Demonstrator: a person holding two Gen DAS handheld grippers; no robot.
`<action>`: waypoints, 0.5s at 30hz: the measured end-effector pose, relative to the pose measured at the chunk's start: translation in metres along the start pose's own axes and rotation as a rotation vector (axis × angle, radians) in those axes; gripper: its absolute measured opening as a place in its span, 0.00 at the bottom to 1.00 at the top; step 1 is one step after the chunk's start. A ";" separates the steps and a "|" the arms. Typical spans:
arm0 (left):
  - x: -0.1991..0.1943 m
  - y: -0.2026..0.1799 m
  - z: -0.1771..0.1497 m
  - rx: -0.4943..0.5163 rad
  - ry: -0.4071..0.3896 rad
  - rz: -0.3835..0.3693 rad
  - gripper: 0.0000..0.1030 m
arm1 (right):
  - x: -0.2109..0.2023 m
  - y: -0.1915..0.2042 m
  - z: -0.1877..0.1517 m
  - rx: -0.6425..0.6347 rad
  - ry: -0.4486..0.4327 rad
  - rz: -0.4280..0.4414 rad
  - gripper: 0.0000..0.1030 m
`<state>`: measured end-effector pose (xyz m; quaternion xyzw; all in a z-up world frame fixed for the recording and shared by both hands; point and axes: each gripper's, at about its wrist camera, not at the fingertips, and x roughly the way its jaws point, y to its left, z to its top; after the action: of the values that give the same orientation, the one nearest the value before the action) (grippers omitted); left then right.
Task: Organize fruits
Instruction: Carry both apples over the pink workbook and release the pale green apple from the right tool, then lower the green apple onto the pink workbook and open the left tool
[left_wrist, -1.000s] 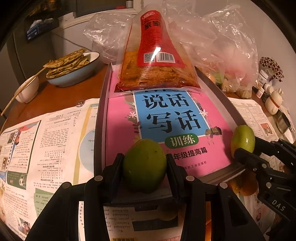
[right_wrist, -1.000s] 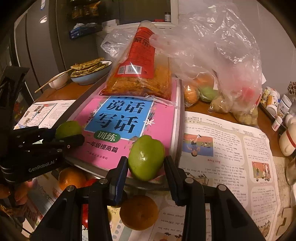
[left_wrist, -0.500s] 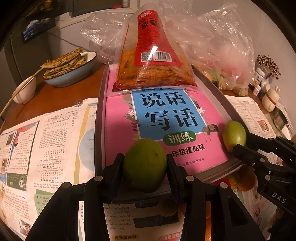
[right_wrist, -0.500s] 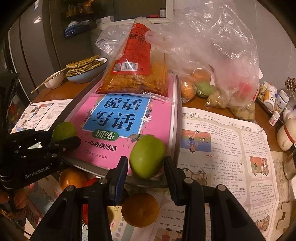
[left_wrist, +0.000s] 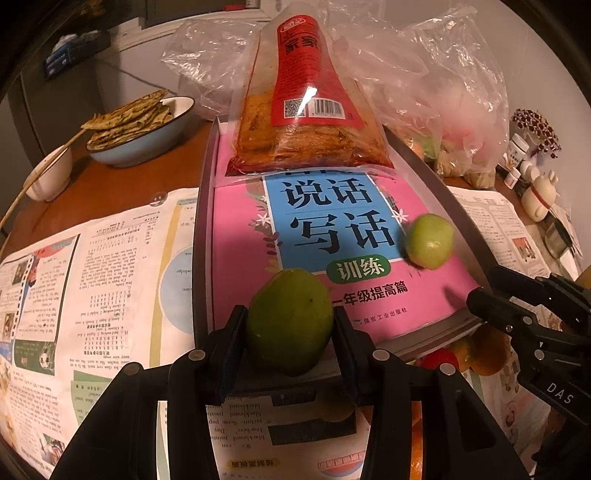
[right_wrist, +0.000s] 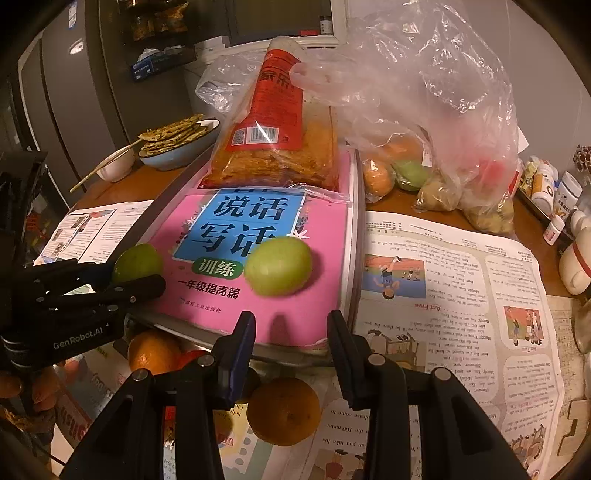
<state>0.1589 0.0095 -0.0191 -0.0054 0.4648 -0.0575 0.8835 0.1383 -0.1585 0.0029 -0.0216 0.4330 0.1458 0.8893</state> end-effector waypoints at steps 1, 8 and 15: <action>0.000 0.000 0.000 0.001 0.000 0.000 0.46 | -0.001 0.000 0.000 0.003 -0.003 0.003 0.39; -0.004 0.002 -0.001 -0.004 0.006 -0.011 0.47 | -0.009 -0.002 -0.002 0.017 -0.017 0.015 0.42; -0.011 0.004 -0.004 -0.016 -0.004 -0.023 0.48 | -0.018 -0.002 -0.002 0.021 -0.036 0.019 0.48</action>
<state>0.1495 0.0150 -0.0125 -0.0181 0.4635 -0.0638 0.8836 0.1267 -0.1656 0.0154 -0.0056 0.4184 0.1501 0.8958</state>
